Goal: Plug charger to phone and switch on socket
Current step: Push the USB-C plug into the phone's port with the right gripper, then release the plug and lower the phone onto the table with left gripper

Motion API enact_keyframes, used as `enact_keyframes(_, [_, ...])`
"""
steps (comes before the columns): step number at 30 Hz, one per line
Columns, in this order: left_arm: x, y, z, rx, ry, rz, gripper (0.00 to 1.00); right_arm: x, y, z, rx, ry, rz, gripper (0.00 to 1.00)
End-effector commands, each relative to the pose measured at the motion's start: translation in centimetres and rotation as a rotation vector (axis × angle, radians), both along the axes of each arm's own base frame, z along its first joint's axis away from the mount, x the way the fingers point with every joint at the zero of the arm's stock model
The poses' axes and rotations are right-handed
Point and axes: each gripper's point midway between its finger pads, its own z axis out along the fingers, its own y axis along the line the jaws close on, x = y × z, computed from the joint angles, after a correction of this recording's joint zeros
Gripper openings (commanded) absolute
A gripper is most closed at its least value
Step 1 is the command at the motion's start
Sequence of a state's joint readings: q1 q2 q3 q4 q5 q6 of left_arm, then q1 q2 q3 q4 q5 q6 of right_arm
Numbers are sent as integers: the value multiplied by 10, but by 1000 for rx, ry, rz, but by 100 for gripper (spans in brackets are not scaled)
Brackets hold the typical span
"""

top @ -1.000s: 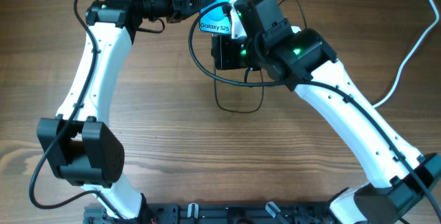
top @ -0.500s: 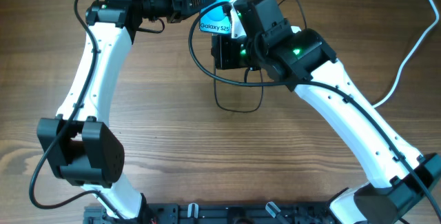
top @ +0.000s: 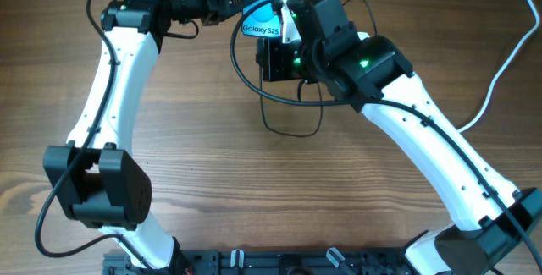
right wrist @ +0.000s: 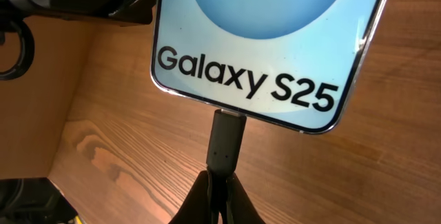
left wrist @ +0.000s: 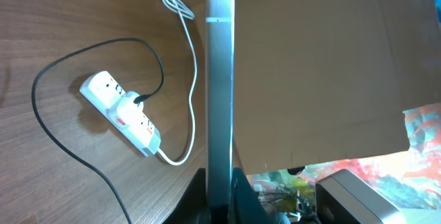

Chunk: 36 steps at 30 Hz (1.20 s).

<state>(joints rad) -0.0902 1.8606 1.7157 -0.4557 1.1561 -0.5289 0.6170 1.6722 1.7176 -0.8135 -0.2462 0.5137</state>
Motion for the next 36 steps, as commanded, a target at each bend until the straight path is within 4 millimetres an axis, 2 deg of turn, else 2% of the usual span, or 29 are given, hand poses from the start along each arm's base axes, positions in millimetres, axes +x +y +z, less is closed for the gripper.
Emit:
enact_keyframes(1, [-16, -7, 16, -36, -14, -66, 4, 25, -14, 27, -11, -142, -62, 5])
enact_keyframes(3, [-16, -7, 16, -36, -14, -66, 4, 29, -19, 27, -33, -159, -86, 5])
enact_keyframes(10, [-17, -7, 15, -35, -3, -65, 4, 34, -15, 35, -17, -203, -76, 6])
enact_keyframes(16, [-17, -7, 15, -35, -3, -65, 4, 34, -16, 34, -21, -199, -76, 24])
enact_keyframes(17, [-17, -6, 15, -35, -4, -64, 4, 33, -16, 33, -24, -195, -75, 30])
enact_keyframes(20, [-14, -3, 14, -30, -12, -54, 4, 28, -20, 32, -34, -177, -75, 36])
enact_keyframes(22, [-10, 3, 7, -5, 5, -18, 4, 22, -26, 38, -35, -176, -80, 52])
enact_keyframes(23, [-9, 5, 1, 17, 13, -2, 4, 19, -34, 42, -30, -168, -101, 66])
enact_keyframes(25, [-14, 11, -32, 122, 83, 26, 4, 20, -69, 44, -27, -103, -230, 79])
enact_keyframes(27, [-24, 10, -56, 185, 159, 18, 4, 24, -105, 35, -64, -45, -310, 95])
enact_keyframes(28, [-29, 6, -71, 225, 203, 9, 4, 24, -122, 26, -91, -4, -346, 100])
enact_keyframes(29, [-32, 5, -88, 284, 248, 23, 4, 22, -141, 15, -123, 47, -384, 100])
enact_keyframes(30, [-32, 5, -108, 366, 284, 46, 4, 21, -152, 10, -141, 75, -405, 100])
enact_keyframes(32, [-36, -6, -143, 485, 328, 42, 4, 15, -184, -4, -218, 136, -483, 100])
enact_keyframes(34, [-34, -18, -170, 546, 338, 26, 4, 8, -202, -12, -290, 165, -529, 99])
enact_keyframes(36, [-33, -23, -200, 593, 372, 14, 4, 3, -211, -16, -352, 170, -522, 99])
